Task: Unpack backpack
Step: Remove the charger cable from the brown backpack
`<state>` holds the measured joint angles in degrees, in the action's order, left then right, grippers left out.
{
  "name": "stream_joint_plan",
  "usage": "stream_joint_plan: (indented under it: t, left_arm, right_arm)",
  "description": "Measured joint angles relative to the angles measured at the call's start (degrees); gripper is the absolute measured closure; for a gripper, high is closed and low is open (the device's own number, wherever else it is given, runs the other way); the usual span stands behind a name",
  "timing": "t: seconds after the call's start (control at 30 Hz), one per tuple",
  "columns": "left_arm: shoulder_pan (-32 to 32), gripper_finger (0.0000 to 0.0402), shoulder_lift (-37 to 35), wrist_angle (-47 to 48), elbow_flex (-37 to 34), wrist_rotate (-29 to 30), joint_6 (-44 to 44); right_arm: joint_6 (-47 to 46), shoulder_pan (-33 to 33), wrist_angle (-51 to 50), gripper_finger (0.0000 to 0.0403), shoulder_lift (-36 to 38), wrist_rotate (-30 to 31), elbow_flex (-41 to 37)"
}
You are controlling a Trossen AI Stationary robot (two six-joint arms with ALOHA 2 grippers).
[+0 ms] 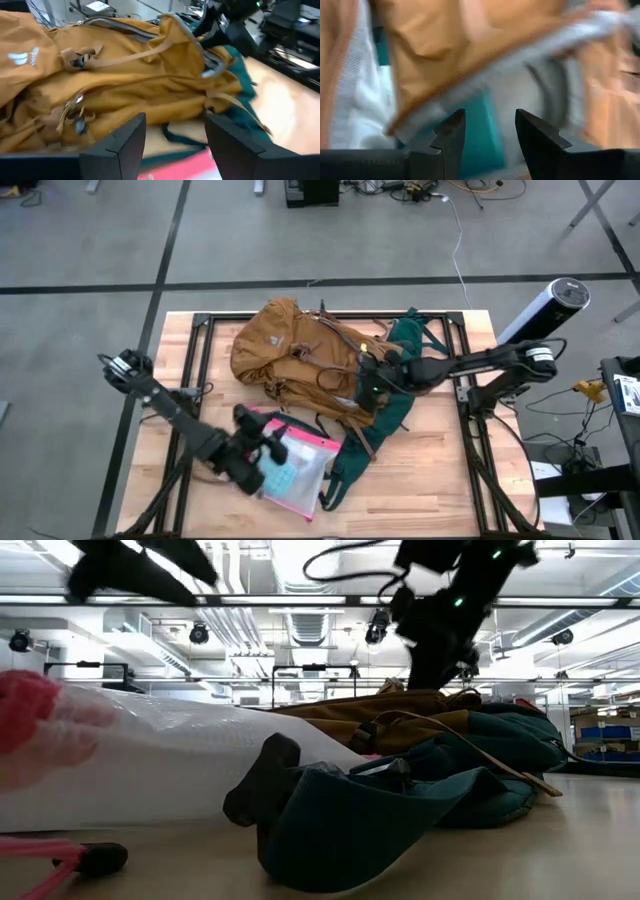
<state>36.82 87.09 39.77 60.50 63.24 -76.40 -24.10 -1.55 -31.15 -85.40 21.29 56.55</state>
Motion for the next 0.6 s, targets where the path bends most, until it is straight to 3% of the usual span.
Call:
stream_joint_plan:
  t: [0.07,0.17,0.23,0.3,0.43,0.6]
  left_arm:
    - [-4.1,0.0219,0.0,-10.7,-2.7,-3.3,10.0]
    - [-9.9,0.0224,0.0,-30.9,-6.7,-12.8,27.6]
    - [-13.7,0.0225,0.0,-44.1,-9.3,-19.6,37.3]
    - [-16.9,0.0223,0.0,-52.6,-11.2,-22.7,42.4]
    - [-23.5,0.0209,0.1,-54.9,-12.4,-24.0,41.8]
    - [-29.8,0.0177,2.0,-53.0,-12.7,-29.7,36.5]
  right_arm:
    - [3.0,-1.0,5.7,0.0245,-2.0,-5.7,0.0]
    - [6.5,-1.4,17.6,0.0243,-4.1,-14.5,0.7]
    - [7.3,-1.4,21.8,0.024,-5.2,-15.8,1.8]
    - [9.0,-1.5,22.0,0.0239,-6.3,-15.8,3.7]
    - [14.8,-1.8,19.9,0.024,-7.3,-15.7,6.7]
    - [18.9,-2.3,18.6,0.0248,-7.6,-15.7,7.9]
